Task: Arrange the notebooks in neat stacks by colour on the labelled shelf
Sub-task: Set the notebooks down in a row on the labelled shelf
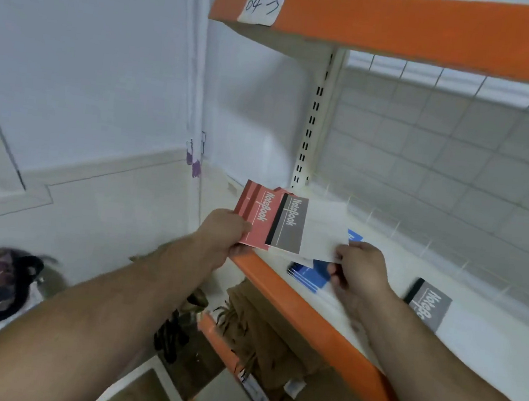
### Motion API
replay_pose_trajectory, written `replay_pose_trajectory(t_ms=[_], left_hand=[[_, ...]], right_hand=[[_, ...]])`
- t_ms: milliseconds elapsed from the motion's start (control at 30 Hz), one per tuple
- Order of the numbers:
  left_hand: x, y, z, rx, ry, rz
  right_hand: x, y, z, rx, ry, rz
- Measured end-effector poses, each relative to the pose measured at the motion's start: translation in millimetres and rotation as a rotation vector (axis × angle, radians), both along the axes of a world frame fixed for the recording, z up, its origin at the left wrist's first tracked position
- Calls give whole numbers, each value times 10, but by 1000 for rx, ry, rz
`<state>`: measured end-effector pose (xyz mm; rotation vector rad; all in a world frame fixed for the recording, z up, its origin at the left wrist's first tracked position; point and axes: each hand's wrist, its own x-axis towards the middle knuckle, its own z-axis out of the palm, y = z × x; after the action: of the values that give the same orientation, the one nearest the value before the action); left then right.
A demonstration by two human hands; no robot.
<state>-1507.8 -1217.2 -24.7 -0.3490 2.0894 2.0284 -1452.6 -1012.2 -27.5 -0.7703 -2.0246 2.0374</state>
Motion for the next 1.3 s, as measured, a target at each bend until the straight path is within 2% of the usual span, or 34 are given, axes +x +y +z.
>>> replay_pose_trajectory(t_ms=[233, 400, 567, 833, 1000, 1167, 1300], left_hand=[[-757, -110, 4, -152, -8, -184], [-1104, -203, -53, -558, 186, -363], [-1320, -274, -71, -782, 273, -542], [-1515, -356, -200, -794, 317, -679], [-1558, -339, -242, -914, 410, -671], [-1364, -228, -181, -1122, 677, -575], [-998, 38, -113, -1066, 810, -679]], right_hand=[[-313, -240, -36, 54, -10, -138], [-414, -385, -71, 111, -72, -231], [-421, -501, -63, 159, -120, -294], [-388, -604, -107, 155, -144, -377], [-291, -632, -139, 128, -95, -422], [22, -523, -112, 78, -56, -453], [400, -375, -54, 46, -43, -503]])
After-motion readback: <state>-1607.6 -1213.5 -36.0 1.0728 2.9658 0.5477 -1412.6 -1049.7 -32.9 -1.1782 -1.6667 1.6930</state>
